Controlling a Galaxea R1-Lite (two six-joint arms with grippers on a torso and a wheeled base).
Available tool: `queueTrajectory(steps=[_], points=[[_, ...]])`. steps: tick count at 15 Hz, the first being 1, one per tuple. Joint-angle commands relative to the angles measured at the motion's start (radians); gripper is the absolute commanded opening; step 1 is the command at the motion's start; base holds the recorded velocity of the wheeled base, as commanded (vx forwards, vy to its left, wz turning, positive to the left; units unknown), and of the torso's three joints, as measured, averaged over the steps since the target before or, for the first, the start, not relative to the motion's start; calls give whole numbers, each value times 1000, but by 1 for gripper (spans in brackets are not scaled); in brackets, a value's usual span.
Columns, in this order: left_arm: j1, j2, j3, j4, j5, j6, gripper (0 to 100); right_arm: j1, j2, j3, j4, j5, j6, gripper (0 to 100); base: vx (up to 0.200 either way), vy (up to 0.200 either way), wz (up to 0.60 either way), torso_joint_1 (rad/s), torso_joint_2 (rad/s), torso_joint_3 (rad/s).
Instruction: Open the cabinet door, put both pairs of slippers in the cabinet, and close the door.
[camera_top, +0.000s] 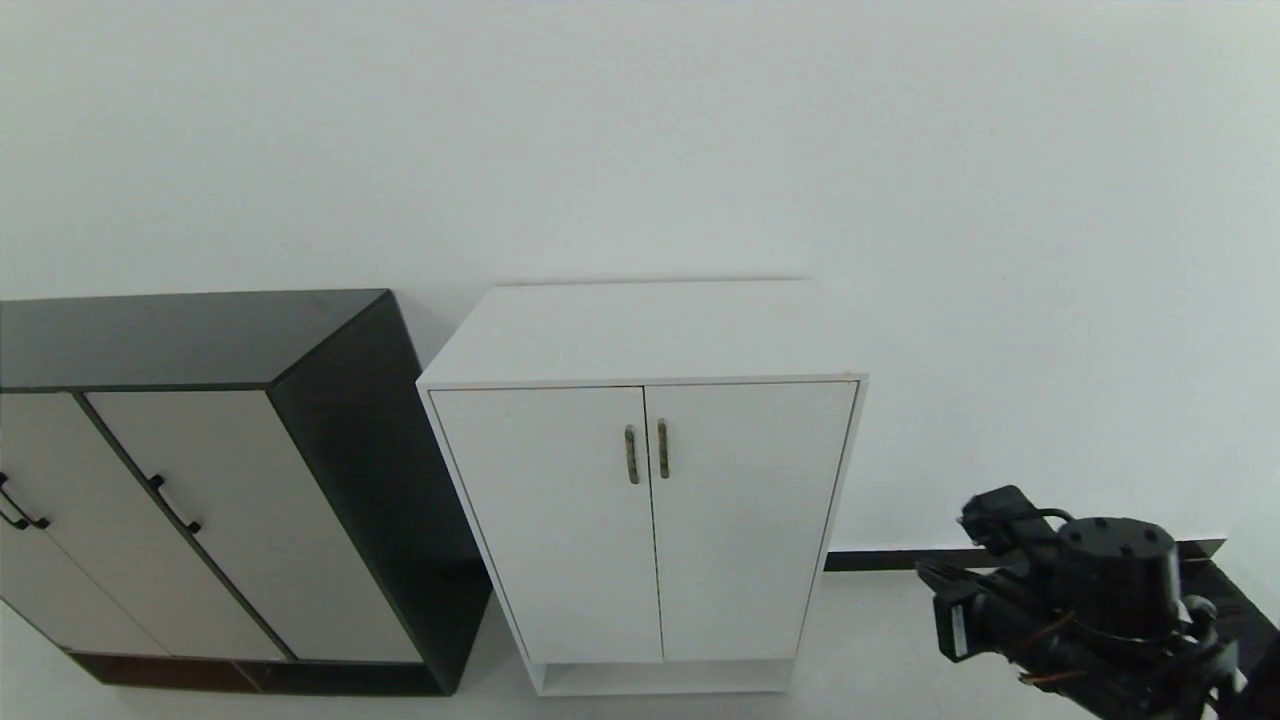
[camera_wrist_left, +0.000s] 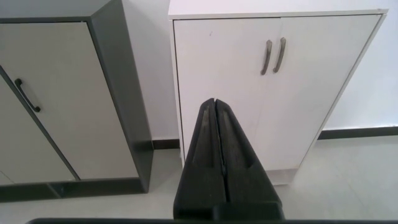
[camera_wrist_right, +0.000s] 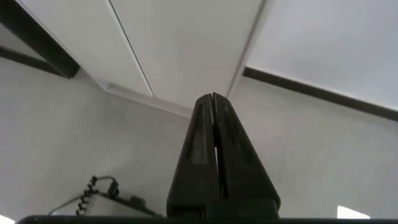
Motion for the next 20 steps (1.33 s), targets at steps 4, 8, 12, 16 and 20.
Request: queueTrajectory(steps=[4, 8, 12, 16, 20], points=[[0, 0, 0, 0, 3, 0, 0, -167, -438, 184, 245, -11, -4, 0, 0, 0, 0, 0, 0, 0], [0, 0, 0, 0, 2, 0, 0, -181, -952, 184, 810, 0, -8, 0, 0, 0, 0, 0, 0, 0], [0, 0, 0, 0, 2, -2, 0, -179, -1282, 183, 1167, 109, -5, 0, 0, 0, 0, 0, 0, 0], [0, 0, 0, 0, 2, -2, 0, -173, -1406, 184, 1250, 166, -10, 0, 0, 0, 0, 0, 0, 0], [0, 0, 0, 0, 3, -2, 0, -162, -1509, 183, 1308, 164, -19, 0, 0, 0, 0, 0, 0, 0]])
